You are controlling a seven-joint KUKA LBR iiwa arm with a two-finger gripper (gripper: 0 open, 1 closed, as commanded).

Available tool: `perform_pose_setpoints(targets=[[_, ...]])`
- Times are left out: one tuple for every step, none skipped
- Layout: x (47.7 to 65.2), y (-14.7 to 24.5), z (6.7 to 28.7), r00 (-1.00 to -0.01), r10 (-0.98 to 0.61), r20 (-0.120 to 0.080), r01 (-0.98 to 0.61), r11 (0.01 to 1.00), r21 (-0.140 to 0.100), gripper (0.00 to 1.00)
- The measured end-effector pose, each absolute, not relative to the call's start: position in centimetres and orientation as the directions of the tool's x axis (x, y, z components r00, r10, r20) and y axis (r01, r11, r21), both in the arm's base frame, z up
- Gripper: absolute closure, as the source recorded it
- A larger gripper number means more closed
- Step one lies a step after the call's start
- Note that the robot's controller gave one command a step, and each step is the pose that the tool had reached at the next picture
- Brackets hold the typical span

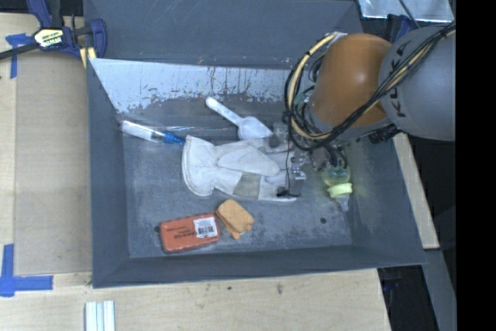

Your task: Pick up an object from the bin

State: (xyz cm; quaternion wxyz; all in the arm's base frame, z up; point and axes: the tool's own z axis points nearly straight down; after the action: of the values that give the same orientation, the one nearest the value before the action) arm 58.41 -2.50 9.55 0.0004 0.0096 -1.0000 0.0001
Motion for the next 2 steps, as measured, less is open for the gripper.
perform_pose_setpoints(targets=[[58.35,-2.37,7.79,-1.0,0.011,-0.003,0.011,1.0,0.0,0.0],[58.61,-2.72,7.33,-0.998,-0.066,-0.009,-0.066,0.998,-0.001,1.0]])
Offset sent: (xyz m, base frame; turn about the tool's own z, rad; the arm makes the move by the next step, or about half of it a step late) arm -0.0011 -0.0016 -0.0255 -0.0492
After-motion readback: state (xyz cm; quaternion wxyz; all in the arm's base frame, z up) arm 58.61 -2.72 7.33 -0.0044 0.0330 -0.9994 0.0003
